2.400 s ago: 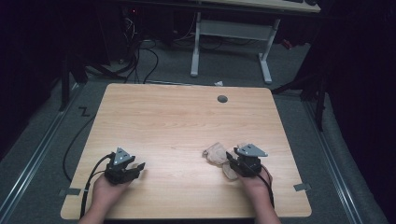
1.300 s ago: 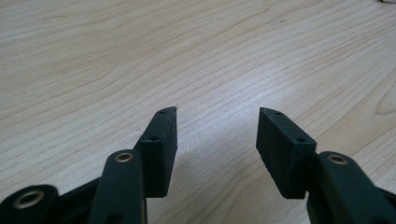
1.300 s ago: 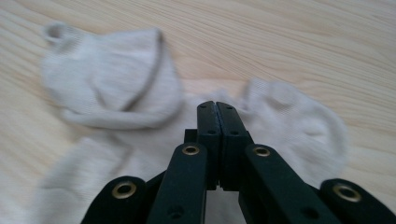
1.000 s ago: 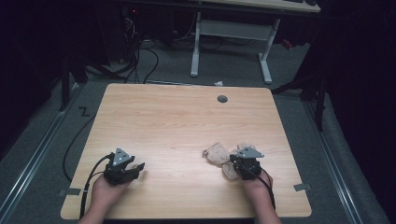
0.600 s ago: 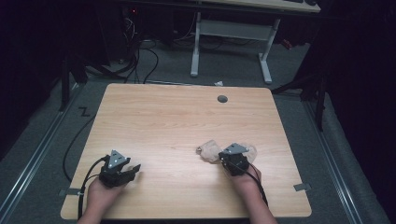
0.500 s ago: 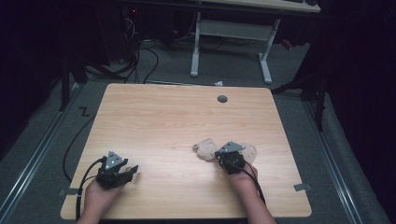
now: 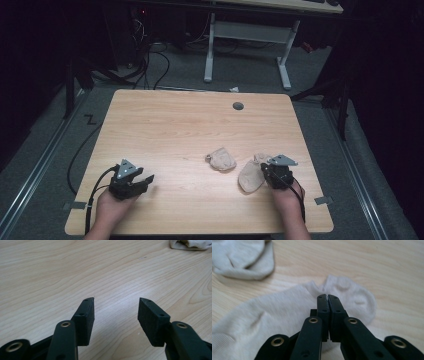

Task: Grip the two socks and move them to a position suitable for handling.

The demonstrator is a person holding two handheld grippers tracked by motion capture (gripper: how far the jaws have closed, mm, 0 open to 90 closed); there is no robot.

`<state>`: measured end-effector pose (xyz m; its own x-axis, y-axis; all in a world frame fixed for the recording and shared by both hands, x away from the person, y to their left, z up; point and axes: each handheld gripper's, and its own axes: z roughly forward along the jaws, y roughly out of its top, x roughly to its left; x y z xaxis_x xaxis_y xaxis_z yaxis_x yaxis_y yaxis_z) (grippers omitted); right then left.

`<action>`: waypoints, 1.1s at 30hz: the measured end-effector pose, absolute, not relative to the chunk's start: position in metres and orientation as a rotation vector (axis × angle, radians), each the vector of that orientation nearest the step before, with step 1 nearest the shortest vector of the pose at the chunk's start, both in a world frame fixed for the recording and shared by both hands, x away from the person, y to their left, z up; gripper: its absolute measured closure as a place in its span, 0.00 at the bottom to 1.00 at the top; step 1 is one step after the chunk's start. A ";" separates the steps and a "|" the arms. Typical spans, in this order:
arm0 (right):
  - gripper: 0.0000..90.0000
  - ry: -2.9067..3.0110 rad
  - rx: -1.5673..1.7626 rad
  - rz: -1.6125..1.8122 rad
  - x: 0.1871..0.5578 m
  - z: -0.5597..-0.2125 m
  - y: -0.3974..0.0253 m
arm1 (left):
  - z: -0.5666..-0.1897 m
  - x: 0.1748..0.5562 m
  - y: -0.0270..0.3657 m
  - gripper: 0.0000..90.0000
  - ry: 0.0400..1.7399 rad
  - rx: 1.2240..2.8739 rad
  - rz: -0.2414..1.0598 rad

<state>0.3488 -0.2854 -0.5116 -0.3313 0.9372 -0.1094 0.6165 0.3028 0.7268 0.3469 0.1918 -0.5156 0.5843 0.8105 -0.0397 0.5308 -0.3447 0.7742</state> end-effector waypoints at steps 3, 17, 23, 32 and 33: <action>0.98 2.077 1.385 0.766 0.346 -0.518 -0.288 | -0.515 0.349 0.182 0.53 1.030 2.056 0.458; 0.98 2.194 1.316 0.827 0.319 -0.522 -0.261 | -0.513 0.354 0.154 0.53 0.939 2.085 0.424; 0.97 2.263 1.242 0.857 0.309 -0.522 -0.239 | -0.511 0.354 0.146 0.53 0.907 2.088 0.411; 0.96 2.294 1.138 0.930 0.298 -0.514 -0.217 | -0.509 0.349 0.125 0.54 0.845 2.107 0.385; 0.96 2.267 1.145 0.944 0.298 -0.511 -0.220 | -0.509 0.347 0.122 0.55 0.834 2.111 0.384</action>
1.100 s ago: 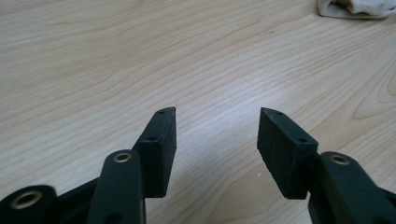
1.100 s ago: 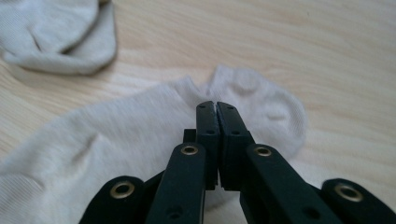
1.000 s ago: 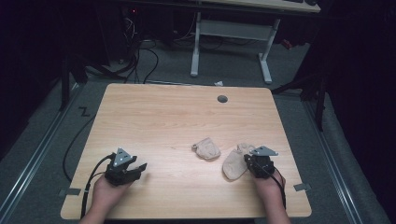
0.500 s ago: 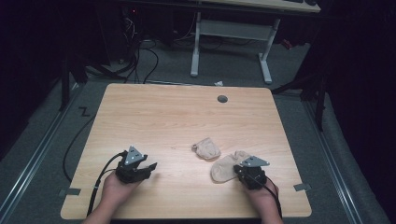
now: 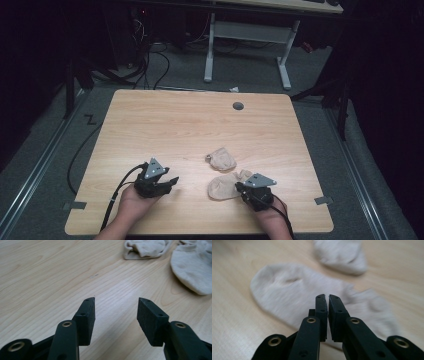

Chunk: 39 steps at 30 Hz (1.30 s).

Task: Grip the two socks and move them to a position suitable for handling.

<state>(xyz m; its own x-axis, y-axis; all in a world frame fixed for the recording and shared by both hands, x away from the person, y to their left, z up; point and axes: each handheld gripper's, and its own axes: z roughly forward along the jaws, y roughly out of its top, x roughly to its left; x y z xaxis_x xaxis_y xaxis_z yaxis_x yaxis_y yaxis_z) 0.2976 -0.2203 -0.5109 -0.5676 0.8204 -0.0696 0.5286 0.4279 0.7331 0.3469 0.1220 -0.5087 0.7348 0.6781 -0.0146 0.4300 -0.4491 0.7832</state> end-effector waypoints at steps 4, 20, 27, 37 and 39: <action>0.96 2.134 1.196 0.910 0.302 -0.501 -0.243 | -0.509 0.341 0.107 0.56 0.783 2.129 0.367; 0.97 2.211 1.254 0.832 0.313 -0.522 -0.252 | -0.511 0.329 0.077 0.60 0.688 2.151 0.320; 0.97 2.281 1.181 0.852 0.305 -0.522 -0.230 | -0.510 0.320 0.066 0.65 0.623 2.164 0.284; 0.97 2.345 1.083 0.875 0.300 -0.523 -0.207 | -0.519 0.322 0.065 0.76 0.621 2.250 0.272; 0.97 2.358 1.071 0.883 0.298 -0.523 -0.203 | -0.522 0.321 0.067 0.76 0.627 2.277 0.277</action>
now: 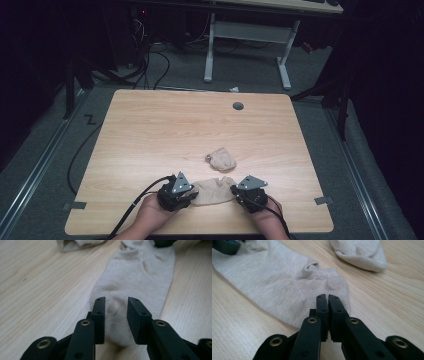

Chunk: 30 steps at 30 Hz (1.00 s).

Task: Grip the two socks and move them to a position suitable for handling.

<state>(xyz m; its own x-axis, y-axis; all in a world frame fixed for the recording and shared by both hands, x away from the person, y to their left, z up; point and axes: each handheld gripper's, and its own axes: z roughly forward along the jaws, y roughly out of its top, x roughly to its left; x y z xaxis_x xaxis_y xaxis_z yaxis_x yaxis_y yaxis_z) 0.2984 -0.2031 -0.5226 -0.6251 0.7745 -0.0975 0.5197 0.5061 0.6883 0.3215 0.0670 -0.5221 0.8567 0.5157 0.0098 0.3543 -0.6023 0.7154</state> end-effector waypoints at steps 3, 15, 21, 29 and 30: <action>0.97 2.378 1.045 0.891 0.296 -0.523 -0.197 | -0.524 0.320 0.076 0.76 0.645 2.278 0.271; 0.97 2.479 0.903 0.944 0.283 -0.523 -0.161 | -0.522 0.305 0.115 0.74 0.724 2.278 0.251; 0.97 2.435 0.889 1.042 0.282 -0.512 -0.161 | -0.517 0.304 0.124 0.64 0.738 2.216 0.316; 0.99 2.258 0.973 1.075 0.317 -0.487 -0.181 | -0.511 0.322 0.156 0.59 0.873 2.071 0.401; 1.00 2.240 1.006 1.060 0.327 -0.485 -0.183 | -0.510 0.324 0.158 0.58 0.886 2.062 0.407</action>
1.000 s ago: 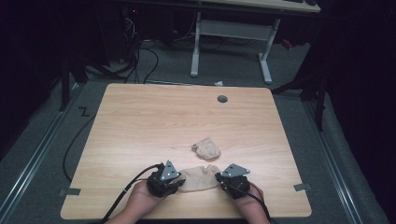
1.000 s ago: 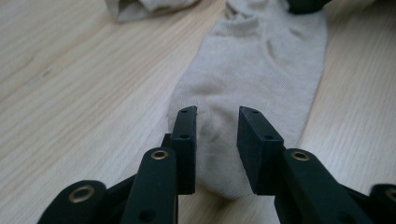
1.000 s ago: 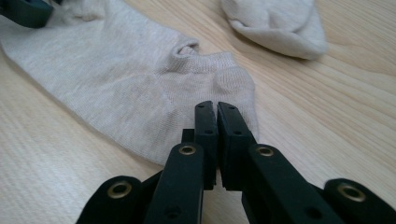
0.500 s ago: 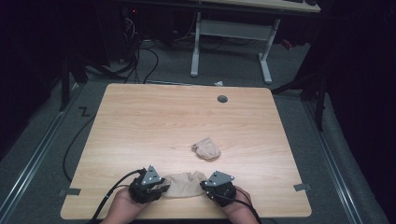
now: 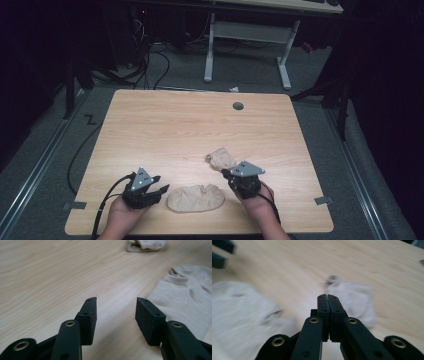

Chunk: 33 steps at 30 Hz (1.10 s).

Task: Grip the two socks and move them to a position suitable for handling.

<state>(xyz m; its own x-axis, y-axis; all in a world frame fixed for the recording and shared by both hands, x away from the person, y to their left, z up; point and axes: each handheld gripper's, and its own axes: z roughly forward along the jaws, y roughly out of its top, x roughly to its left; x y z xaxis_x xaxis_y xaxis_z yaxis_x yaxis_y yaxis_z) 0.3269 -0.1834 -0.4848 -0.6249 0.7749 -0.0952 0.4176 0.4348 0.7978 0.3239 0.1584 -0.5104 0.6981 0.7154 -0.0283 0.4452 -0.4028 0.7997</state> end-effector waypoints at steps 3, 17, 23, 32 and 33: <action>1.00 2.205 1.083 1.053 0.351 -0.484 -0.190 | -0.511 0.332 0.168 0.57 0.937 2.039 0.438; 0.99 2.161 1.204 0.894 0.372 -0.513 -0.215 | -0.518 0.343 0.174 0.56 0.977 2.070 0.449; 0.99 2.162 1.211 0.856 0.379 -0.520 -0.214 | -0.521 0.346 0.170 0.56 0.965 2.083 0.441; 0.99 2.204 1.188 0.850 0.383 -0.523 -0.207 | -0.520 0.344 0.169 0.56 0.956 2.085 0.442; 0.99 2.213 1.180 0.839 0.383 -0.524 -0.206 | -0.519 0.343 0.169 0.56 0.955 2.086 0.443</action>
